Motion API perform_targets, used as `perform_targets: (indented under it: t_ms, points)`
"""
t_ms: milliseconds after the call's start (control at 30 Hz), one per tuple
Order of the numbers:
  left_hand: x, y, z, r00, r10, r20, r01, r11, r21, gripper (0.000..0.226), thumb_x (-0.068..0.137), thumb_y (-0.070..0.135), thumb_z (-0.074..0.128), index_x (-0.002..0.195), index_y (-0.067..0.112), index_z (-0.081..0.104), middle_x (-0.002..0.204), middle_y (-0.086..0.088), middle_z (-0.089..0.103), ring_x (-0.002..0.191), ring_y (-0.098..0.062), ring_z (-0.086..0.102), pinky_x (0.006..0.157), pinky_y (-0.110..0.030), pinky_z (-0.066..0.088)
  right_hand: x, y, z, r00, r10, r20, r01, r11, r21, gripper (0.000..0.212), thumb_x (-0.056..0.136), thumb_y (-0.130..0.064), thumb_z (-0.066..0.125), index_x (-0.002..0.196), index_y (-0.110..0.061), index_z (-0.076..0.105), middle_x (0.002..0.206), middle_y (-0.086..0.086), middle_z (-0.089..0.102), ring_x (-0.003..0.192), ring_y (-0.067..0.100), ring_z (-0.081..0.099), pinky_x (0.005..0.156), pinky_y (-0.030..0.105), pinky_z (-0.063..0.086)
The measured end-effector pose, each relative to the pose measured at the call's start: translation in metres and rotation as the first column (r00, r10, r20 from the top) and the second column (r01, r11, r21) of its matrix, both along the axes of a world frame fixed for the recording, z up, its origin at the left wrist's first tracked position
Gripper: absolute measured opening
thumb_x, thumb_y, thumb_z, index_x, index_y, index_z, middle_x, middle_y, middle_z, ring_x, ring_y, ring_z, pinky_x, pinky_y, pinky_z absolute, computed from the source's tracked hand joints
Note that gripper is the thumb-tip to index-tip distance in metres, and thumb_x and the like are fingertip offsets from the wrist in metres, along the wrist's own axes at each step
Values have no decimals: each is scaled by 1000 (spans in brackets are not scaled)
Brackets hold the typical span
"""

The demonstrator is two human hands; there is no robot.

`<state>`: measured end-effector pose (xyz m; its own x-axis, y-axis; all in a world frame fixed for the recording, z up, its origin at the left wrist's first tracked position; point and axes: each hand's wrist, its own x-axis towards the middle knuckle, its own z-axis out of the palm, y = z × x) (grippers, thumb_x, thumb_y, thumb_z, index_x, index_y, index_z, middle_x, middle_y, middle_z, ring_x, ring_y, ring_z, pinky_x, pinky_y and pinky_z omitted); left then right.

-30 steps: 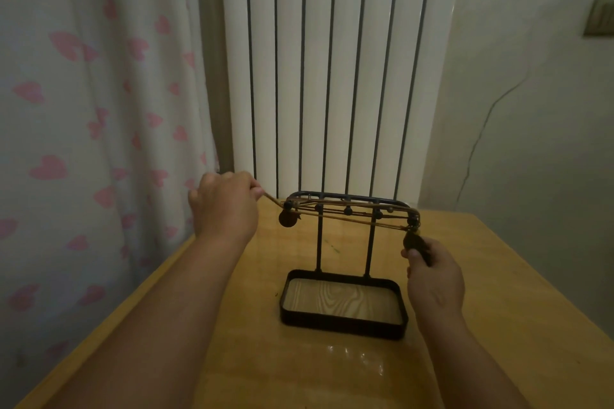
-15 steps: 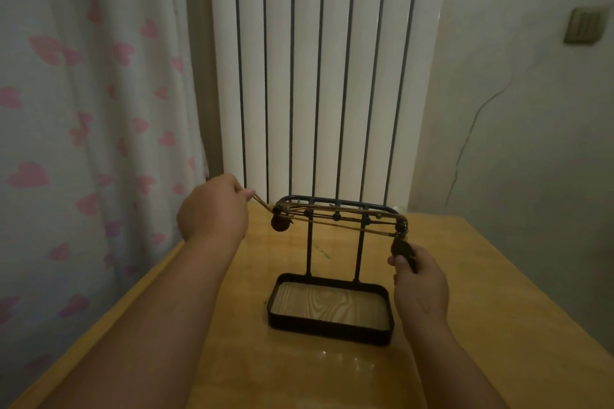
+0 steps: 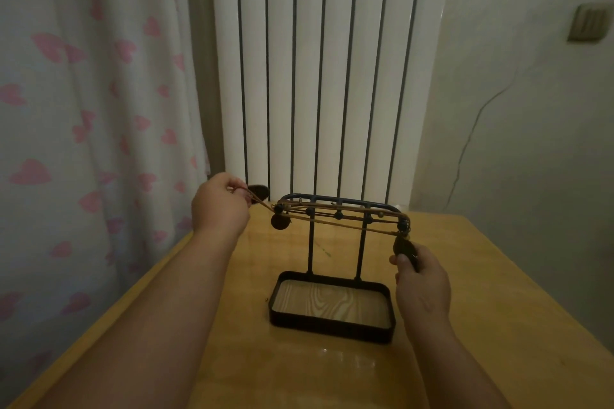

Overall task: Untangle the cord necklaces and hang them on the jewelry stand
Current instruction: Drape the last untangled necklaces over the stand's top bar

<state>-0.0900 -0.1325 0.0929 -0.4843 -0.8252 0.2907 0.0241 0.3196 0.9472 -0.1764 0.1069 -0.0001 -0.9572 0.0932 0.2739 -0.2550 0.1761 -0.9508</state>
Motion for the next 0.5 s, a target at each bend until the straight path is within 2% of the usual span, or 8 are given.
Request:
perform_targets:
  t_ms: [67, 133, 200, 333, 400, 500]
  points:
    - [-1, 6, 2, 989, -61, -134, 82, 984, 158, 23, 96, 1, 52, 89, 20, 64, 101, -7, 68, 92, -19, 68, 80, -39, 60, -1, 0, 0, 1000, 3, 1, -3, 1000, -1, 25, 100, -16, 49, 122, -21, 60, 94, -12, 61, 108, 21, 57, 95, 51, 49]
    - [1, 11, 5, 973, -105, -205, 149, 966, 211, 29, 92, -4, 51, 93, 21, 65, 106, -7, 69, 97, -18, 66, 85, -38, 58, -1, -1, -1, 1000, 4, -6, -4, 1000, -3, 24, 99, -16, 49, 119, -21, 61, 95, -12, 62, 107, 21, 58, 95, 52, 49]
    - [2, 17, 8, 971, -151, -187, 176, 977, 121, 31, 91, 0, 50, 96, 25, 67, 109, -1, 67, 104, -17, 60, 86, -33, 51, -1, -1, -1, 1000, 4, -6, -4, 1000, -7, 25, 99, -16, 49, 120, -19, 61, 95, -12, 63, 106, 20, 58, 95, 52, 49]
    - [-1, 31, 12, 967, -226, -120, 220, 974, -61, 27, 99, 9, 51, 119, 21, 65, 117, 7, 61, 108, -8, 54, 69, -12, 38, -2, 0, -3, 1000, 9, -7, -9, 1000, -16, 25, 99, -15, 49, 120, -20, 61, 94, -14, 63, 104, 19, 58, 95, 51, 49]
    - [-4, 31, 12, 966, -229, -121, 223, 973, -56, 29, 96, 5, 55, 118, 20, 65, 118, 6, 64, 110, -10, 57, 74, -15, 45, -1, 0, -3, 1000, 14, -9, -14, 1000, -20, 26, 100, -15, 49, 122, -20, 61, 93, -14, 62, 104, 19, 58, 95, 51, 49]
    - [-5, 26, 12, 960, -250, -129, 251, 968, -14, 30, 93, 2, 58, 117, 20, 66, 121, 1, 65, 112, -15, 60, 94, -35, 54, -1, -1, -3, 1000, 12, -11, -12, 1000, -26, 27, 100, -15, 49, 123, -20, 60, 92, -17, 61, 105, 19, 58, 95, 51, 49]
